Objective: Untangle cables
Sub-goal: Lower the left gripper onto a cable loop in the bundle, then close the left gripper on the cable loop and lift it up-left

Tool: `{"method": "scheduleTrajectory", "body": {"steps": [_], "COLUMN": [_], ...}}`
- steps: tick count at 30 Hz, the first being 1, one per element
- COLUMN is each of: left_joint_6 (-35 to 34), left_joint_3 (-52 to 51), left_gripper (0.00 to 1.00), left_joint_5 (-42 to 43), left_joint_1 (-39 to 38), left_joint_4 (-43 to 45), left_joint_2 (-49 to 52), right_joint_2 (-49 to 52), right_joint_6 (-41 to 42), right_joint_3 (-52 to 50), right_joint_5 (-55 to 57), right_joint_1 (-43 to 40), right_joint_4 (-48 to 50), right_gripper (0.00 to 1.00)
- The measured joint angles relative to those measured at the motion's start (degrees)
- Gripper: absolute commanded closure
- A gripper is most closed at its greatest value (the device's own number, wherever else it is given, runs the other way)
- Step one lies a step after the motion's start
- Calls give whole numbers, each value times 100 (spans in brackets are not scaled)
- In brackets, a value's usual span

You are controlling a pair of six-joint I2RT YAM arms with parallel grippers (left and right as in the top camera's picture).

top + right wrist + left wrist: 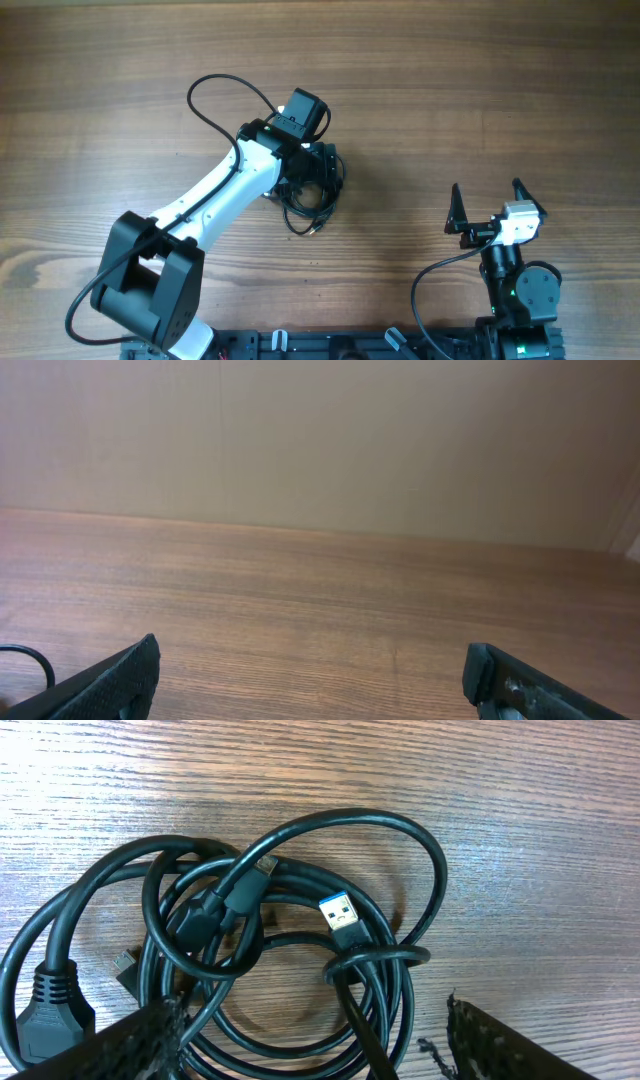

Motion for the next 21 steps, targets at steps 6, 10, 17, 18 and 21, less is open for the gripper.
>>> {"method": "scheduleTrajectory", "body": {"steps": [6,10,17,18,21], "left_joint_6": [-4,-7,-9,-2,7], "left_joint_3": [0,0,0,0,0], "left_gripper": [31,27,52,57,61], "left_joint_5": [-2,-2,-2,0,0], "left_joint_1": [0,0,0,0,-17], "left_joint_4": [0,0,20,17,-26], "left_joint_2": [0,0,0,0,0], "right_joint_2": [0,0,0,0,0], "right_joint_6": [0,0,0,0,0], "right_joint_3": [0,0,0,0,0], "right_joint_5": [0,0,0,0,0], "right_joint_1": [0,0,0,0,0], "right_joint_4": [0,0,2,0,0], "right_gripper": [0,0,0,0,0]}}
